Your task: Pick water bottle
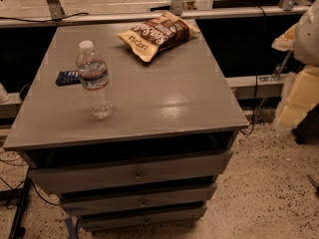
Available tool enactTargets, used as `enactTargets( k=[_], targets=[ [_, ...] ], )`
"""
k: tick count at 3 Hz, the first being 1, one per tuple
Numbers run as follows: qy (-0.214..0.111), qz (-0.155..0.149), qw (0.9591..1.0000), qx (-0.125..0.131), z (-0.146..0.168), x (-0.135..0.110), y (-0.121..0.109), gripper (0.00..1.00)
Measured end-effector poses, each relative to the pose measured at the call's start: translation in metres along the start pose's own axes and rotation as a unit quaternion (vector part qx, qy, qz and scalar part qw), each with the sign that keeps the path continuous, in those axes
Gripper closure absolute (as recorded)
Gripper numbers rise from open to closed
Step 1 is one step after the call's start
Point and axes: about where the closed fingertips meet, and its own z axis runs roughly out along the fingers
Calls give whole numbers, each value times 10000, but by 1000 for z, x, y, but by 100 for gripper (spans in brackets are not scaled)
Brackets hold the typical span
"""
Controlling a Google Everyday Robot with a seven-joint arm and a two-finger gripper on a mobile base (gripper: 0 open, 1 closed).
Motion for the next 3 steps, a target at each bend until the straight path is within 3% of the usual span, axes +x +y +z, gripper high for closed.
enactTargets(
  k=[2, 3],
  targets=[
    [-193, 86, 9998, -20, 6, -5, -1, 0],
    [-765, 253, 9964, -270, 36, -34, 0, 0]
  ],
)
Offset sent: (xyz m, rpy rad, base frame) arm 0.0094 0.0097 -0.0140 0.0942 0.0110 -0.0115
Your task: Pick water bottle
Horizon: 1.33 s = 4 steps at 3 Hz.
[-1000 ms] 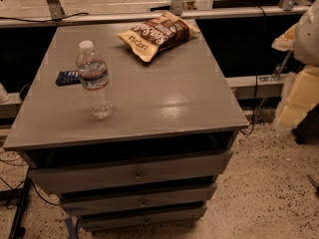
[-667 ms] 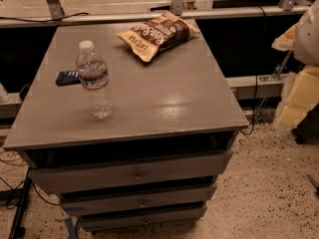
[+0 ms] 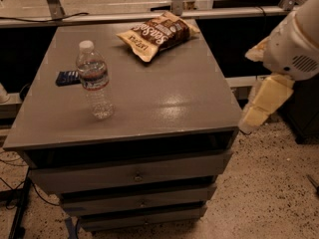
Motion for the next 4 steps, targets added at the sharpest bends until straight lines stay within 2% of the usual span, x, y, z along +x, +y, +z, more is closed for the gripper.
enactTargets(
  k=[1, 2, 3, 4],
  targets=[
    [-893, 152, 9953, -345, 38, -48, -2, 0],
    [-1808, 238, 9812, -627, 64, -103, -8, 0],
    [-2684, 82, 9591, -899, 85, -163, -6, 0],
    [-3415, -144, 9323, -1179, 107, -206, 8, 0]
  ],
)
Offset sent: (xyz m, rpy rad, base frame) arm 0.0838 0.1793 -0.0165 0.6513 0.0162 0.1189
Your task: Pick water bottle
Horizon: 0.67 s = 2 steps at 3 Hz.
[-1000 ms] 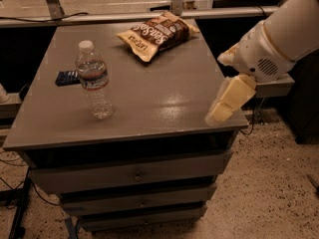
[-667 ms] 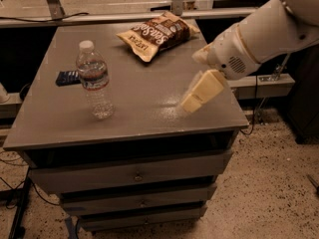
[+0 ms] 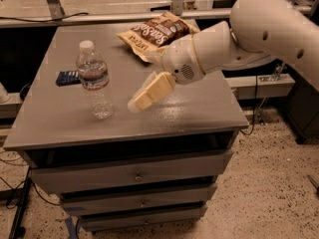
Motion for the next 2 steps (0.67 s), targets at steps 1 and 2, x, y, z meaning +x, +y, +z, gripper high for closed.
enactTargets(
  k=[1, 2],
  targets=[
    [-656, -170, 9972, -317, 43, -12, 10, 0],
    [-1161, -281, 9917, -474, 78, -22, 9, 0]
  ],
)
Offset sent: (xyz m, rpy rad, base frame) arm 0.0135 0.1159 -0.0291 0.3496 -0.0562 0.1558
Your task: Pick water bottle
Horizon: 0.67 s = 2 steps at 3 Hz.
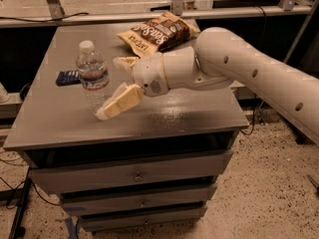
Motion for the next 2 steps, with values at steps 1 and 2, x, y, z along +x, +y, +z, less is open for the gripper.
enactTargets(
  k=[1, 2],
  targets=[
    [-372, -6, 9993, -78, 29, -5, -6, 0],
    [-565, 49, 9984, 22, 46, -8, -17, 19]
  ],
)
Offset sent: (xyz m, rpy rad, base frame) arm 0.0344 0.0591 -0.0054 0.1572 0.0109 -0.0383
